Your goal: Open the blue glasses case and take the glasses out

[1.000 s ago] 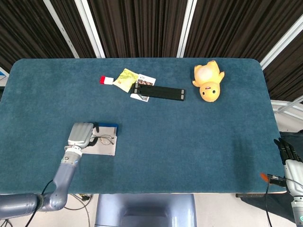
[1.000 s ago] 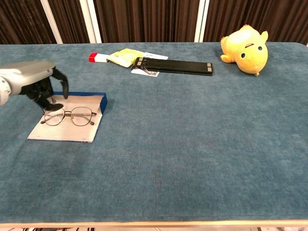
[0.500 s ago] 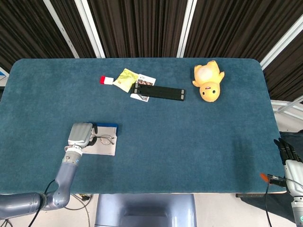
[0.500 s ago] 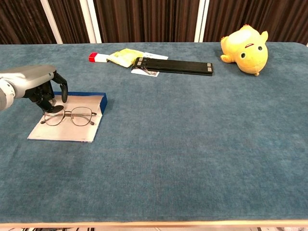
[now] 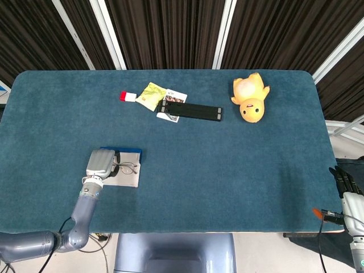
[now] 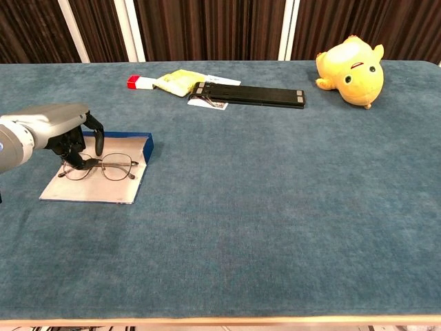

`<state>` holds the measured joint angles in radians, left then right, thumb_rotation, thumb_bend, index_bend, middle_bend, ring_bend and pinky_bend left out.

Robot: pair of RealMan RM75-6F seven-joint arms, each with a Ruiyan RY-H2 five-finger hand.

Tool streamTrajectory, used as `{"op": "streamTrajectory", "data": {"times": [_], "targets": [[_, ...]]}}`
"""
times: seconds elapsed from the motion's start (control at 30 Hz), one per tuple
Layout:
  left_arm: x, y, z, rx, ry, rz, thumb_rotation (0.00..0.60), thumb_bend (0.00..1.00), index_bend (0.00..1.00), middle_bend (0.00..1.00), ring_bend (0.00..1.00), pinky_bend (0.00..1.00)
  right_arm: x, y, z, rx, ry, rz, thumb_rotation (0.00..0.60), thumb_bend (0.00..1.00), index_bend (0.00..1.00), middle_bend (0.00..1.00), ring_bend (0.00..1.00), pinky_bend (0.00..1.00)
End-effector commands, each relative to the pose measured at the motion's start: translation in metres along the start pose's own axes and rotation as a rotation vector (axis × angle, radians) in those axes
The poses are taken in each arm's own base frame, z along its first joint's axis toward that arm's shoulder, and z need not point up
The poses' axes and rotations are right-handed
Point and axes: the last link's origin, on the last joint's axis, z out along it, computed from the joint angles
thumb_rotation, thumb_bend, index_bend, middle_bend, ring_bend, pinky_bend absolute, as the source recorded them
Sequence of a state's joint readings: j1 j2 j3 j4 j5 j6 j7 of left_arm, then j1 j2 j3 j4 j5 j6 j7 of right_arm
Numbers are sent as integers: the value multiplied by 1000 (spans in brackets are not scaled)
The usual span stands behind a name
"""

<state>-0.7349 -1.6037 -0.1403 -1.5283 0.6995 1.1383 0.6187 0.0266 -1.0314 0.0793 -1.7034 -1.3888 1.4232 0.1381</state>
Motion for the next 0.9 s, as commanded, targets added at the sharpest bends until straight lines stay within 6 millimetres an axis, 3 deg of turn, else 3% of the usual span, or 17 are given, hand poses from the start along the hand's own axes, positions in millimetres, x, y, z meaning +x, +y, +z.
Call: {"op": "streamTrajectory", "data": {"times": [0.03,0.33,0.5,0.67,0.9], "targets": [[-1,0,1,8,-3,-9,600,364,539,1000,902,949,0,0,0,2,0,-1,600,163,0,0,0,200],[-6,4,3,1,-17,-13,600,386,554,1000,906,949,0,0,0,1,0,0,600,163,0,0,0,200],[-7,4,3,3,-16,-12,600,489,608,1000,914,957,0,0,0,1,1,0,600,163,0,0,0,200],[-3,6,1,-6,-3,-23,600,528,630,1000,919,961,0,0,0,1,1,1,600,163,0,0,0,200],[4,28,-11,-84,-6,-54,600,528,633,1000,920,962,0,0,0,1,1,0,600,163,0,0,0,200]]}}
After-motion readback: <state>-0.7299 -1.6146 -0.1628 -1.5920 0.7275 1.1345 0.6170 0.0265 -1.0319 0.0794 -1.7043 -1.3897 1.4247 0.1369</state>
